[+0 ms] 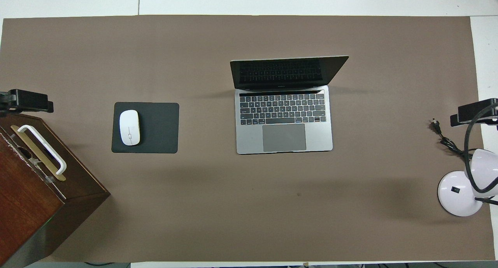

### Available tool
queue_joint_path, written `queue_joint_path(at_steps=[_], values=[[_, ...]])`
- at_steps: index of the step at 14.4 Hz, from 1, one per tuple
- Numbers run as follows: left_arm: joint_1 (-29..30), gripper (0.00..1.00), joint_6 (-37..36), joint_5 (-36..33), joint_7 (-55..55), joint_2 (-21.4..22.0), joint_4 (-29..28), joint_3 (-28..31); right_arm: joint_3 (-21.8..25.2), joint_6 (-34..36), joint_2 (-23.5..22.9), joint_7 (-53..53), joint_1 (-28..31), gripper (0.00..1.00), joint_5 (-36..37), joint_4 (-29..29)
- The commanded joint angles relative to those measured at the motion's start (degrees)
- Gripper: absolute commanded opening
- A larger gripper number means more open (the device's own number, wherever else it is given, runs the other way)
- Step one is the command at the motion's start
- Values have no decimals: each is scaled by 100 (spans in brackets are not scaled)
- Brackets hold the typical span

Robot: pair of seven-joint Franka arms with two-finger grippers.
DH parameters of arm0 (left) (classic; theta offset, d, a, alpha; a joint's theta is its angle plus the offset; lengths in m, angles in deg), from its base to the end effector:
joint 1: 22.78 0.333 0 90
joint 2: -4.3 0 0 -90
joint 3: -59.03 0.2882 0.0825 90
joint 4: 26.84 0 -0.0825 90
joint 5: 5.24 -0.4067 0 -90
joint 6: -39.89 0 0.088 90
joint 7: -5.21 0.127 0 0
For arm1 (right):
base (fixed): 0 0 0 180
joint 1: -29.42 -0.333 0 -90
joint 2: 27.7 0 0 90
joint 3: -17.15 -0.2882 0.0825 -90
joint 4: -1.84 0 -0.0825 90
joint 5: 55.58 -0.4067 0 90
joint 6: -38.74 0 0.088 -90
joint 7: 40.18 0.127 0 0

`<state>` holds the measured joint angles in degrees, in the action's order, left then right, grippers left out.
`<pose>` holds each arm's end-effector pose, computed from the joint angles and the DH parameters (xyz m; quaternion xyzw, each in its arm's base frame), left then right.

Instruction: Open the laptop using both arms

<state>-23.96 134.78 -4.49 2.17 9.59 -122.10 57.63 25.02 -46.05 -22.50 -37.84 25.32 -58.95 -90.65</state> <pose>0.5601 -0.0273 0.5913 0.9991 0.0043 0.0426 0.0075 0.5401 -0.0307 0.5983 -0.9978 0.0508 0.0218 0.0358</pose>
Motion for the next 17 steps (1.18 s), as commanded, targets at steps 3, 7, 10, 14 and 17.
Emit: queue_joint_path(at_steps=[3, 7, 10, 14, 17], values=[[-13, 100, 92, -67, -48, -37, -80, -18, -22, -142, -80, -173, -12, 100, 2, 38], [13, 100, -171, -120, 216, -11, -106, 35, -75, -362, -98, -121, -47, 100, 2, -23], [30, 100, -427, -111, 225, 33, -177, 35, -110, -591, -133, -147, -48, 100, 20, -128], [30, 100, -462, -111, 234, 25, -177, 35, -768, -644, -115, -77, 31, 100, 468, -200], [57, 100, -471, -111, 234, 25, -177, 26, -831, -687, -115, -33, 84, 100, 460, -216]])
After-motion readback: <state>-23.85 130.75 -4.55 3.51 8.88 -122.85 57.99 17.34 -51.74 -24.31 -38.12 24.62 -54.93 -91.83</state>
